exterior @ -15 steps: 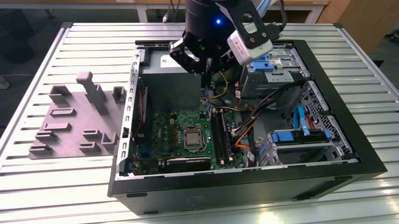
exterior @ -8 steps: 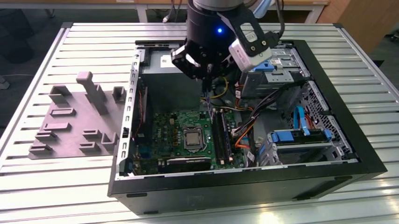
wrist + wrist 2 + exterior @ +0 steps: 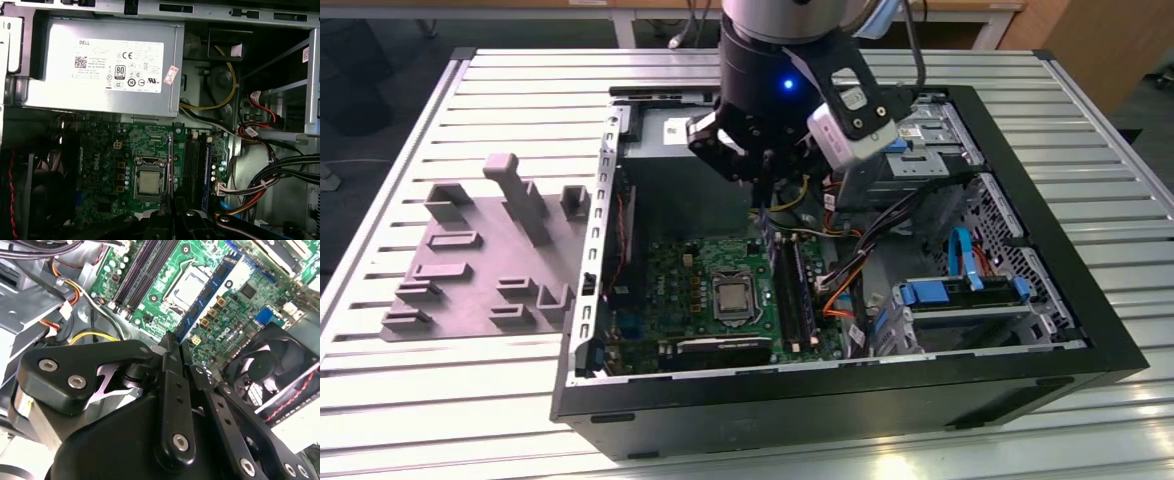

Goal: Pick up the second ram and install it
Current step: 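Insert the second ram into the second slot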

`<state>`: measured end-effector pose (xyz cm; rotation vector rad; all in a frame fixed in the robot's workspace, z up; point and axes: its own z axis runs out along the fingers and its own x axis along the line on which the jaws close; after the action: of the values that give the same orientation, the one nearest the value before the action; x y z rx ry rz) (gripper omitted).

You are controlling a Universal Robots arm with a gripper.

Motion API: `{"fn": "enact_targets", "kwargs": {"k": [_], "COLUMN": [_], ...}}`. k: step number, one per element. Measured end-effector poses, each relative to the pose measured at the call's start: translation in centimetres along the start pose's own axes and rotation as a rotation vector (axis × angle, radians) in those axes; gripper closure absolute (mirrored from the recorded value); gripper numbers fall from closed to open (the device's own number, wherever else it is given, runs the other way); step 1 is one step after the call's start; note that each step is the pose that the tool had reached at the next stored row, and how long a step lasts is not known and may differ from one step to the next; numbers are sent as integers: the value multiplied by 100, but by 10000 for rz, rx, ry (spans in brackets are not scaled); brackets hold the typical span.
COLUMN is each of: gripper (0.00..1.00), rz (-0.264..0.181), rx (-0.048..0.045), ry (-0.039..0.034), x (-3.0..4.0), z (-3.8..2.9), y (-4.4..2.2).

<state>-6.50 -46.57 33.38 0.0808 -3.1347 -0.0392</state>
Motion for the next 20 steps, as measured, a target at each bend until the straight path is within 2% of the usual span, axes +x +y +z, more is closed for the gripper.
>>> {"fn": "enact_targets", "kwargs": {"k": [6,10,15,20], "gripper": [86,86,86,86], "rz": [299,366,366,154], "rx": [-3,-4,-5,-6], "ry": [-9,-10,-10,-5], "x": [-23,-102,-107,-171], "z": [109,177,182,246], "y": [-4,-10,-11,-16]}}
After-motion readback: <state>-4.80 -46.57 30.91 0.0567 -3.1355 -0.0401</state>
